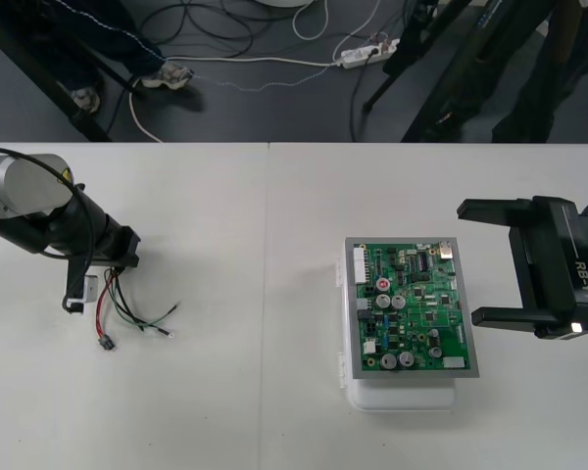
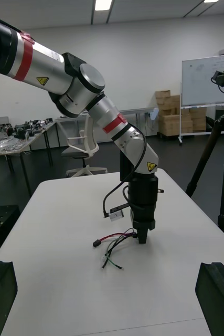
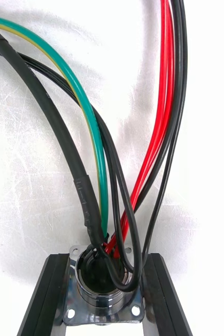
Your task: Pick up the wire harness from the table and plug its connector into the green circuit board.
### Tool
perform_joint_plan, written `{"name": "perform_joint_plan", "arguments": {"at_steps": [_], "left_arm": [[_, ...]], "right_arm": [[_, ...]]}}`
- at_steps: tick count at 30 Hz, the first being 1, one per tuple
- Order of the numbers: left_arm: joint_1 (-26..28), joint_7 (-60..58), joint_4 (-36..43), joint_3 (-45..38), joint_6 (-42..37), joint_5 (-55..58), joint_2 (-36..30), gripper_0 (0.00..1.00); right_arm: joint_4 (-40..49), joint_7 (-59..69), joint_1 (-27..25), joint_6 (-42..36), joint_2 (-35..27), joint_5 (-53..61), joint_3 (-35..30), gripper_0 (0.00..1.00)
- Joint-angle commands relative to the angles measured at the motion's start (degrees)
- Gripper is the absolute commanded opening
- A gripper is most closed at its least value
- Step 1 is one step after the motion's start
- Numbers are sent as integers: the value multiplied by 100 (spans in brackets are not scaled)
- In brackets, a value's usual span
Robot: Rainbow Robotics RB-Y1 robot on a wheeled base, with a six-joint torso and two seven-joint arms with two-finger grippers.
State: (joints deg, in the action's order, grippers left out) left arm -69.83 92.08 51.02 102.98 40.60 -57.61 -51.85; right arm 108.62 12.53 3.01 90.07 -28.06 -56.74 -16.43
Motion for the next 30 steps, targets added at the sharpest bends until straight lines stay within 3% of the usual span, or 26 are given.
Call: {"name": "perform_joint_plan", "arguments": {"at_steps": [1, 10, 30], "left_arm": [[119, 398, -154, -138, -246, -23, 70, 0], [102, 390, -171, -349, -17, 188, -141, 0], [40, 258, -145, -1966, 2101, 391, -976, 0]], "right_arm": [[54, 197, 103, -7, -139, 58, 96, 100], [54, 197, 103, -7, -139, 58, 96, 100], [54, 197, 103, -7, -139, 58, 96, 100]]}}
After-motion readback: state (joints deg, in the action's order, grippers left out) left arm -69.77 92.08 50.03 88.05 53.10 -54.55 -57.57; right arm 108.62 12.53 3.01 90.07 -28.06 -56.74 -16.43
